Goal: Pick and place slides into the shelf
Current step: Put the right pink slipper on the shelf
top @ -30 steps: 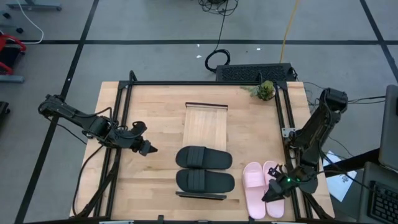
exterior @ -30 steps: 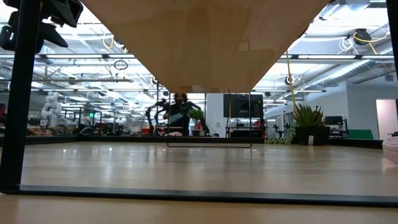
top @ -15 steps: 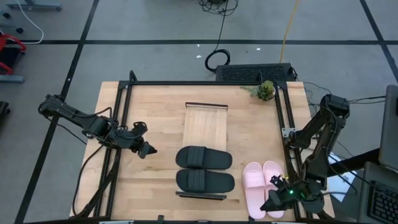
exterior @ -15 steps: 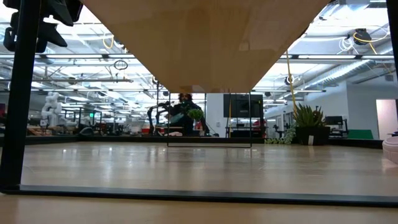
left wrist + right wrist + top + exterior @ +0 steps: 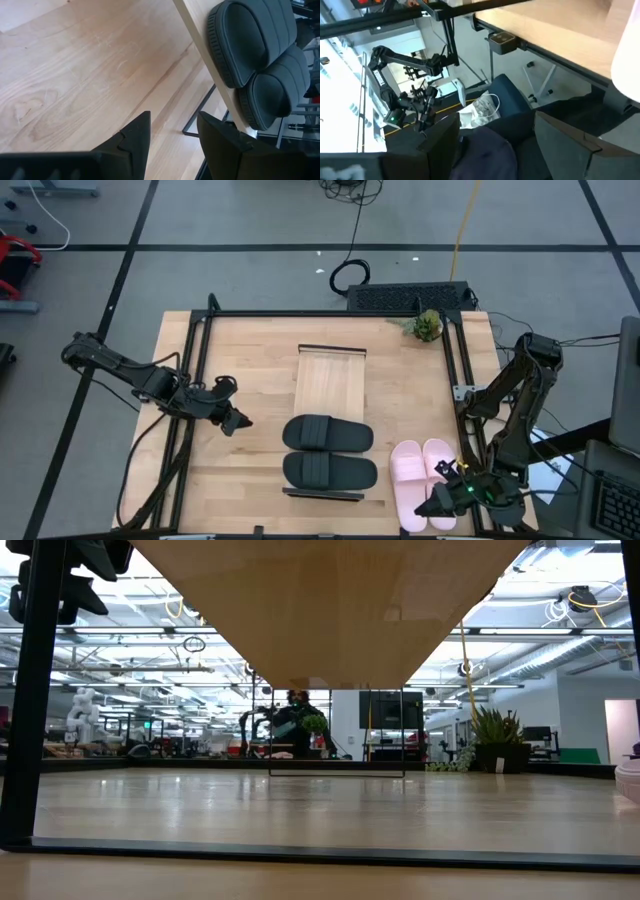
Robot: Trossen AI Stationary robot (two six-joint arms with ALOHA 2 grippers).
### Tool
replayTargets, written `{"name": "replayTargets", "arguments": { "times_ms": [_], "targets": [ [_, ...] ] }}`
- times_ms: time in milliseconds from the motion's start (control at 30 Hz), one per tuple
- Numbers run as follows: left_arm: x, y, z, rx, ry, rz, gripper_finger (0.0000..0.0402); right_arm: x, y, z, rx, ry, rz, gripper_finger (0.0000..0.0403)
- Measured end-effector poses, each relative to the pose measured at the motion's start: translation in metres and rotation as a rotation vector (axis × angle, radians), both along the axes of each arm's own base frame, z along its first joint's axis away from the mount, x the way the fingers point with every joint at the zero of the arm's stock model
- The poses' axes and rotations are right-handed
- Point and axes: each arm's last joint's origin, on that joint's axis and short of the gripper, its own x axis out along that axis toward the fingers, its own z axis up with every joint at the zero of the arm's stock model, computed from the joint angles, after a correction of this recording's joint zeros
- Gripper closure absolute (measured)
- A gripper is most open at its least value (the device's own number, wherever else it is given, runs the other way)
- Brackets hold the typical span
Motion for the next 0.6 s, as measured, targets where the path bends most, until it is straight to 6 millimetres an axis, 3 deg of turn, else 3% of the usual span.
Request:
{"name": "replayTargets", "arguments": {
  "times_ms": [167, 300, 433, 600],
  "targets": [
    [0.000, 0.000, 0.000, 0.005, -0.001, -0.009, 0.0240, 0.001, -0.007, -0.002, -0.102, -0.077, -0.133, 0.0156],
    [0.000, 0.000, 0.000, 0.000, -0.005, -0.008, 0.0240, 0.003, -0.004, 0.007, -0.175, -0.128, -0.111, 0.0156],
    [0.001, 0.000, 0.001, -0.002, -0.011, -0.008, 0.0240, 0.005, -0.002, 0.029, -0.316, -0.150, -0.055, 0.0156],
    [0.001, -0.001, 0.001, -0.003, -0.014, -0.008, 0.0240, 0.014, -0.016, 0.064, -0.555, 0.015, 0.124, 0.0156]
  ]
}}
